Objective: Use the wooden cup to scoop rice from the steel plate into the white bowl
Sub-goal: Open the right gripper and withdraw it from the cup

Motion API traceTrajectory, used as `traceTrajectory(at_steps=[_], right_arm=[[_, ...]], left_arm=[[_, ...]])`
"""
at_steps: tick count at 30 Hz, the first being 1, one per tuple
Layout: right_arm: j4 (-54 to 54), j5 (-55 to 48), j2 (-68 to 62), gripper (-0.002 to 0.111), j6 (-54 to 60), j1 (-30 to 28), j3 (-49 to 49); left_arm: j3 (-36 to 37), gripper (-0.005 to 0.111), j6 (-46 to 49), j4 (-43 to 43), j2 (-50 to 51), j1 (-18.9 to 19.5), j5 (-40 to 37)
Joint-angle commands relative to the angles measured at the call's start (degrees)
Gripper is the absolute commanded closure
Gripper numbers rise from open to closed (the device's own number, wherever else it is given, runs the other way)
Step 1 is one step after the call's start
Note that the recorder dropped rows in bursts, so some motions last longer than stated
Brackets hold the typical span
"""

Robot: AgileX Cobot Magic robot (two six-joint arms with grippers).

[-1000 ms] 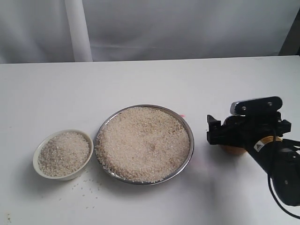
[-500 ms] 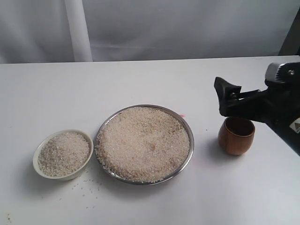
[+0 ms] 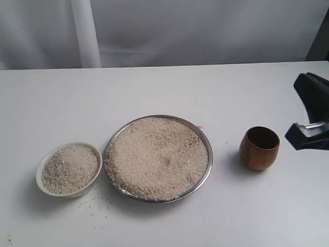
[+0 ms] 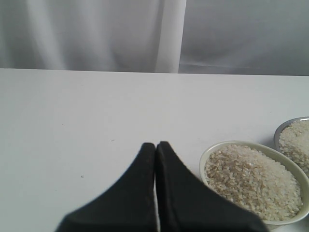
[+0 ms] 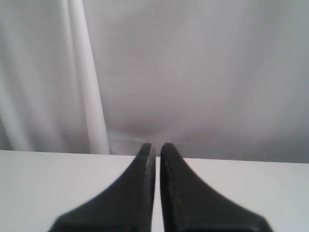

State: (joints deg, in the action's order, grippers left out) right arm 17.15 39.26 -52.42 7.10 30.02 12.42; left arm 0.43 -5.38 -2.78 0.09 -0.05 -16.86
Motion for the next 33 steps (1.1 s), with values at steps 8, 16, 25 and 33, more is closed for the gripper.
traceTrajectory(at_steps=[8,16,25,33], right_arm=[[-0.5,-0.4,3.5,0.108,0.3,0.3,-0.8],[-0.1,-0.4,3.5,0.108,0.1,0.3,-0.8],[-2.0,-8.4,4.6,0.108,0.1,1.6,-0.8],[-5.1,-35.8,23.5,0.108,0.9,0.1,-0.8]], left_arm=[[-0.4,0.107,-0.1,0.3,-0.1,-0.2,0.6],[-0.4,0.107,-0.1,0.3,-0.1,-0.2,0.6],[-0.4,0.107,-0.1,0.3,-0.1,-0.2,0.6],[-0.4,0.107,-0.1,0.3,-0.1,-0.2,0.6]])
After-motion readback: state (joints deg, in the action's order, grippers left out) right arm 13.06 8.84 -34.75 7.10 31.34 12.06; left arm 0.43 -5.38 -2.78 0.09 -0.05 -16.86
